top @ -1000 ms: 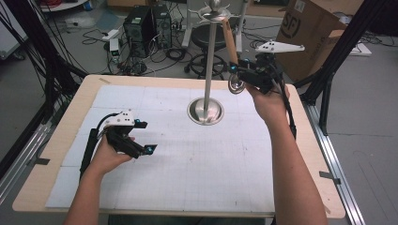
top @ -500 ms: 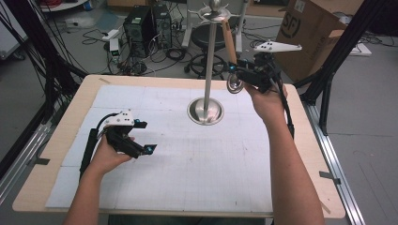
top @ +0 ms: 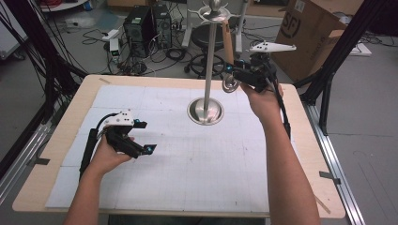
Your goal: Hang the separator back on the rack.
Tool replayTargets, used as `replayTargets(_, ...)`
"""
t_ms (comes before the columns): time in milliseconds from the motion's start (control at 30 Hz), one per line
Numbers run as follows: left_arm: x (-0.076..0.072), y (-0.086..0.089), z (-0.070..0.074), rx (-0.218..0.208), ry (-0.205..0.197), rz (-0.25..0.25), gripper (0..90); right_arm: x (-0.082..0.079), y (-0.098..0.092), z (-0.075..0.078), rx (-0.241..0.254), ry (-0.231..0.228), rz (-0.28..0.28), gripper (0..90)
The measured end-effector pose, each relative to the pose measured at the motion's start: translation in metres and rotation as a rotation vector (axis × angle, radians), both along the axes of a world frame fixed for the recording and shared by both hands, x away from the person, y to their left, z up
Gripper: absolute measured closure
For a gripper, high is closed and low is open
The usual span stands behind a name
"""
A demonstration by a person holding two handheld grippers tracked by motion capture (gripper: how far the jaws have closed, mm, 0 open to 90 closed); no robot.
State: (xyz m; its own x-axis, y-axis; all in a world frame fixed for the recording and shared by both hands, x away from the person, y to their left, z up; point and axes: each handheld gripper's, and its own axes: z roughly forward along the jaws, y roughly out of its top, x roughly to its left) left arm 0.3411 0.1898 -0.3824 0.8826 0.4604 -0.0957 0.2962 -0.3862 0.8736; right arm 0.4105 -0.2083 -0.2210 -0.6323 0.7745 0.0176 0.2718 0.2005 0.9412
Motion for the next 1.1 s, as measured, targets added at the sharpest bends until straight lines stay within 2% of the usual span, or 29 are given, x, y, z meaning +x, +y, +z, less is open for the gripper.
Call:
replayTargets(567,0.0000,0.0008,-0.0001,-0.003,0.002,0.002,1.6,0.0061,0.0053,-0.0044,0.011,0.009,0.007,68.6)
replayTargets(1100,0.0003,0.0004,-0.0003,0.002,0.001,0.002,1.6,-0.0022,0.0006,0.0005,0.018,-0.013,-0.008,62.2)
